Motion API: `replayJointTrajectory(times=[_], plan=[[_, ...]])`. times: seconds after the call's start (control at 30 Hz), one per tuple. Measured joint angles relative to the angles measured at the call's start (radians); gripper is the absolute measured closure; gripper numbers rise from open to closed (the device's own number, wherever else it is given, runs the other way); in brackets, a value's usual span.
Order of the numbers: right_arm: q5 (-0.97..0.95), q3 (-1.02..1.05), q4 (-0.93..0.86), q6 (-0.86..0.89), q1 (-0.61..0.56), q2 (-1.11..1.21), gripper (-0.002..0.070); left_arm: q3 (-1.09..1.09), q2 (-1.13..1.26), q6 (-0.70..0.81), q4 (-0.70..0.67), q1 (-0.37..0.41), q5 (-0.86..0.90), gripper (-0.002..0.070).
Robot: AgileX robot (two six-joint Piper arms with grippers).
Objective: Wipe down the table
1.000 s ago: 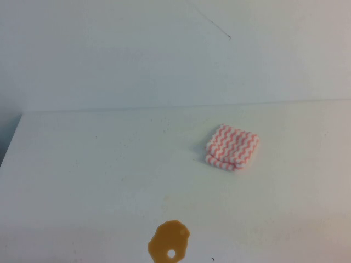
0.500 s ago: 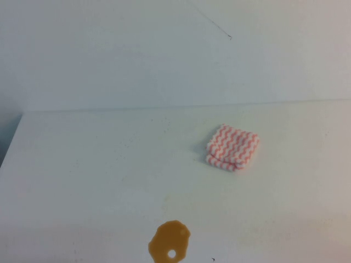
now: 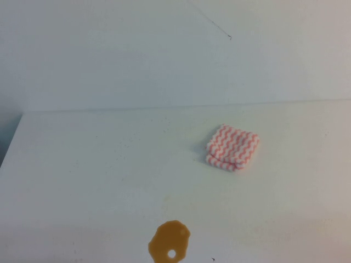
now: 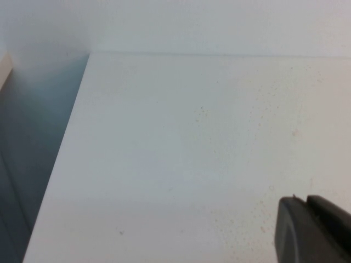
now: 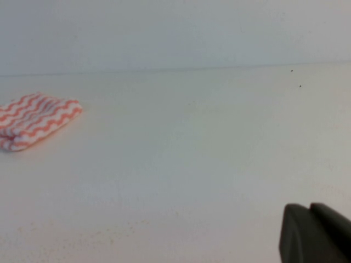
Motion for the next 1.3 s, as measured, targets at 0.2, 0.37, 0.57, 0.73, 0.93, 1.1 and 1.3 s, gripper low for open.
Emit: replayJointTrajectory(times=[0.2, 0.37, 0.57, 0.73, 0.93, 1.1, 1.3], plan=[[0.000, 0.000, 0.000, 0.000, 0.000, 0.000, 0.0679, 0.000, 0.000, 0.000, 0.000, 0.000, 0.000, 0.0674], [-0.044, 0.000, -0.006, 0.000, 0.000, 0.000, 0.0679, 0.000, 0.000, 0.000, 0.000, 0.000, 0.000, 0.0675], [-0.198, 0.000, -0.023, 0.000, 0.000, 0.000, 0.0680, 0.000, 0.000, 0.000, 0.000, 0.000, 0.000, 0.0675], [-0.330, 0.000, -0.042, 0.000, 0.000, 0.000, 0.0679, 0.000, 0.000, 0.000, 0.000, 0.000, 0.000, 0.0675], [-0.546, 0.000, -0.044, 0.000, 0.000, 0.000, 0.0680, 0.000, 0.000, 0.000, 0.000, 0.000, 0.000, 0.0675], [-0.603, 0.000, -0.046, 0.000, 0.000, 0.000, 0.0680, 0.000, 0.000, 0.000, 0.000, 0.000, 0.000, 0.0675], [-0.615, 0.000, -0.020, -0.077, 0.000, 0.000, 0.0679, 0.000, 0.000, 0.000, 0.000, 0.000, 0.000, 0.0675]])
